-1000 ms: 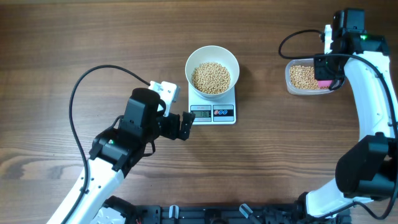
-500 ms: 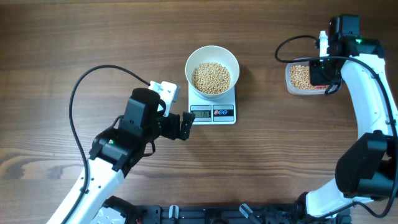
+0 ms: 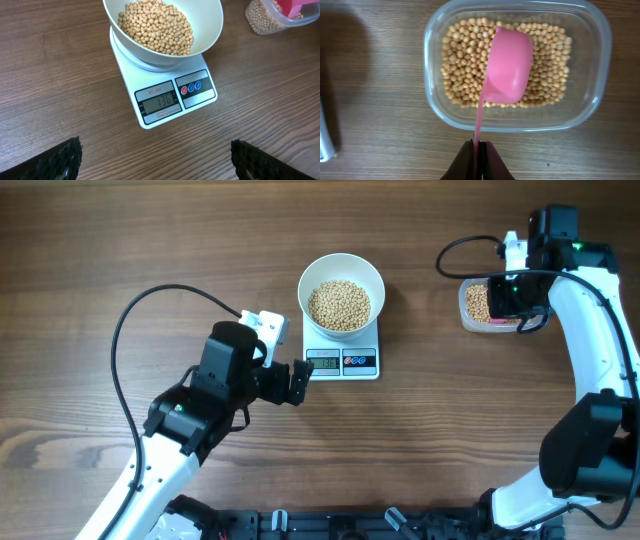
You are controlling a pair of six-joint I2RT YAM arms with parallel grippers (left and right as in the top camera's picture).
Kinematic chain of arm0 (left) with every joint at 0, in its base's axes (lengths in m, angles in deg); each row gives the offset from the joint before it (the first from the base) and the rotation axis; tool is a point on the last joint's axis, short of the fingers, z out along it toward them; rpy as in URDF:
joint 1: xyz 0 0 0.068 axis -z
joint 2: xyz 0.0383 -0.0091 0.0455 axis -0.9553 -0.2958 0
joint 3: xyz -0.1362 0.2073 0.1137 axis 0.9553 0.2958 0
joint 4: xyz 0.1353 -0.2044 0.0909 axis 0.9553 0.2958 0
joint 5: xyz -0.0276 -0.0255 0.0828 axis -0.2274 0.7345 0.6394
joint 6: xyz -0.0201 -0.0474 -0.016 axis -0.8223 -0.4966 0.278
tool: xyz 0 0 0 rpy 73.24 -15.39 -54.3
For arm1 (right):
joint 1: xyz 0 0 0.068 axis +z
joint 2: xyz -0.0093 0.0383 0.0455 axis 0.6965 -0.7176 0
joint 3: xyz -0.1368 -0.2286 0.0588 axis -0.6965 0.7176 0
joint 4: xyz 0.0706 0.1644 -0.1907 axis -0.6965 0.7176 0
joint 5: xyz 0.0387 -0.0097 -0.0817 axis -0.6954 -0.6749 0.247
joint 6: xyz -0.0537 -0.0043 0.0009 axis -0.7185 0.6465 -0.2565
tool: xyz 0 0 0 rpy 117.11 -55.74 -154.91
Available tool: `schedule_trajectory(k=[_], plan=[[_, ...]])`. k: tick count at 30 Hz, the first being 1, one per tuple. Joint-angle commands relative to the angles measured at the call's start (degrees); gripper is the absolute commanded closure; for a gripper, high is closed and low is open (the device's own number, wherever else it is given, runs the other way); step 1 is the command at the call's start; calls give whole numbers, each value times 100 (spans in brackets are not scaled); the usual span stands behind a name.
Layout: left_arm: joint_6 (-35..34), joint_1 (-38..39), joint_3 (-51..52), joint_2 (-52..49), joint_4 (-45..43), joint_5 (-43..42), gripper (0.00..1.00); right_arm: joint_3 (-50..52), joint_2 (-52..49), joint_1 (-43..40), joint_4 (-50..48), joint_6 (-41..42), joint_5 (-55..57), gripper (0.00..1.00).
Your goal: Scoop item into bowl and weigh 150g on scale
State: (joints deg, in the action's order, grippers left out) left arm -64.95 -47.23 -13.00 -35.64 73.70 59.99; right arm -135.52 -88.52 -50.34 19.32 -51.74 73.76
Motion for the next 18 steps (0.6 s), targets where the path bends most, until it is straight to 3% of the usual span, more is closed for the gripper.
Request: schedule_trajectory(k=[1, 9, 18], plan=[[72, 4, 22, 72, -15, -24, 0, 63, -140, -118, -9, 24, -868, 96], [72, 4, 22, 72, -15, -24, 0, 81, -140, -1038, 11, -173, -2197, 96], [72, 4, 22, 72, -15, -24, 0, 81, -144, -1725, 122, -173, -2872, 96]])
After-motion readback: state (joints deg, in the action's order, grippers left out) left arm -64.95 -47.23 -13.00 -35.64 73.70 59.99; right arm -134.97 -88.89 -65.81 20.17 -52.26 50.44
